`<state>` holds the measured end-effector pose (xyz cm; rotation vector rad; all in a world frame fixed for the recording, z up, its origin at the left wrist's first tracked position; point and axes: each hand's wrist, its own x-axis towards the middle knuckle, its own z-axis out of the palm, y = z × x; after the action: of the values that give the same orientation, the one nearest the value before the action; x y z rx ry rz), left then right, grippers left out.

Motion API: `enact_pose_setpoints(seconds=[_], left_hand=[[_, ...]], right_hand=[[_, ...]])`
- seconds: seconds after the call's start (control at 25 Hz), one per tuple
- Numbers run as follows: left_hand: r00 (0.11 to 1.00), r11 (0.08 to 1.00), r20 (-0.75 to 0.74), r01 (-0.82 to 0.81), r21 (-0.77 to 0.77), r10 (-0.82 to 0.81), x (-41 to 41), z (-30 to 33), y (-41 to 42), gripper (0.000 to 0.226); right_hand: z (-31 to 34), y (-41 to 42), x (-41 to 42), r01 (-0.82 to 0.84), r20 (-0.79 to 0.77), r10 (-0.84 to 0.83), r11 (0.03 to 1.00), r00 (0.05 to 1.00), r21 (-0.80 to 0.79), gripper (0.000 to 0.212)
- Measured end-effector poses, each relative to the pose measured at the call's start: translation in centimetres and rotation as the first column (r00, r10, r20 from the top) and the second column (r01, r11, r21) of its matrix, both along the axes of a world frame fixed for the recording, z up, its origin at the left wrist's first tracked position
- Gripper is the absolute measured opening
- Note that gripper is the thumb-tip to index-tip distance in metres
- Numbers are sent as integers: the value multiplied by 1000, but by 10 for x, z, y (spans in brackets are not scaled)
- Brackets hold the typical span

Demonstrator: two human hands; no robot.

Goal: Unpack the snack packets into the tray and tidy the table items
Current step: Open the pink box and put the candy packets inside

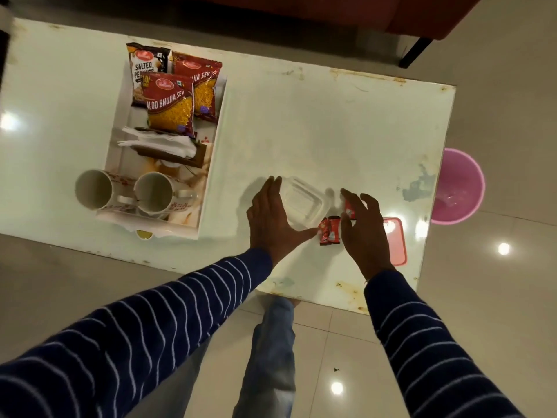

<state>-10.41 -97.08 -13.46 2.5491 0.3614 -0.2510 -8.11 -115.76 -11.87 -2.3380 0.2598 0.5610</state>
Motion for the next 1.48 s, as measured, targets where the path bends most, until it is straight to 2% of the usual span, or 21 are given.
enact_pose_setpoints(seconds=[0.16, 0.28, 0.44, 0.56, 0.72, 0.84, 0.92, 1.0, 1.04, 1.12, 1.2, 1.24, 1.32, 1.48], left_hand=[[993, 987, -71, 87, -137, -97, 19, 1, 10, 123], [968, 956, -73, 223, -190, -241, 40, 1, 30, 123], [874, 864, -113, 435, -252, -473, 72, -2, 62, 126], [838, 821, -147, 454, -346, -525, 89, -4, 75, 127], [843, 821, -149, 438, -366, -517, 99, -9, 80, 128], [857, 836, -149, 420, -353, -493, 102, -8, 79, 125], [859, 835, -135, 424, -352, -493, 102, -8, 78, 120], [864, 836, -141, 407, -369, -483, 103, -7, 79, 117], [869, 836, -148, 389, -386, -473, 103, -6, 79, 117], [873, 831, -151, 371, -414, -464, 103, -6, 82, 116], [870, 824, -153, 366, -433, -468, 103, -6, 84, 116], [869, 820, -156, 363, -442, -469, 103, -6, 84, 116], [867, 816, -163, 360, -452, -472, 103, -6, 84, 116], [853, 811, -182, 368, -454, -489, 105, -4, 84, 115]], right_hand=[[-10, 0, -1, 5, 16, -3, 996, 1000, -94, 32], [-12, -2, 1, 31, 18, -29, 994, 999, -108, 29], [-13, -4, 13, 200, 29, -198, 974, 980, -104, 21], [-5, 4, 24, 286, 57, -281, 952, 958, -106, 18], [17, 39, 39, 281, 164, -298, 952, 941, 118, 14], [28, 75, 42, 126, 278, -209, 949, 938, 288, 12], [30, 91, 45, 77, 274, -181, 933, 945, 351, 13], [27, 91, 41, 143, 263, -255, 913, 930, 382, 14], [24, 86, 35, 209, 266, -308, 915, 913, 345, 15], [17, 70, 15, 295, 264, -307, 952, 914, 87, 24], [9, 58, -12, 186, 161, -157, 965, 974, -187, 40], [5, 55, -24, 106, 93, -86, 963, 992, -248, 43], [-5, 51, -40, 23, 27, -17, 971, 999, -237, 38], [-15, 45, -35, 52, 47, -45, 986, 998, -158, 25]])
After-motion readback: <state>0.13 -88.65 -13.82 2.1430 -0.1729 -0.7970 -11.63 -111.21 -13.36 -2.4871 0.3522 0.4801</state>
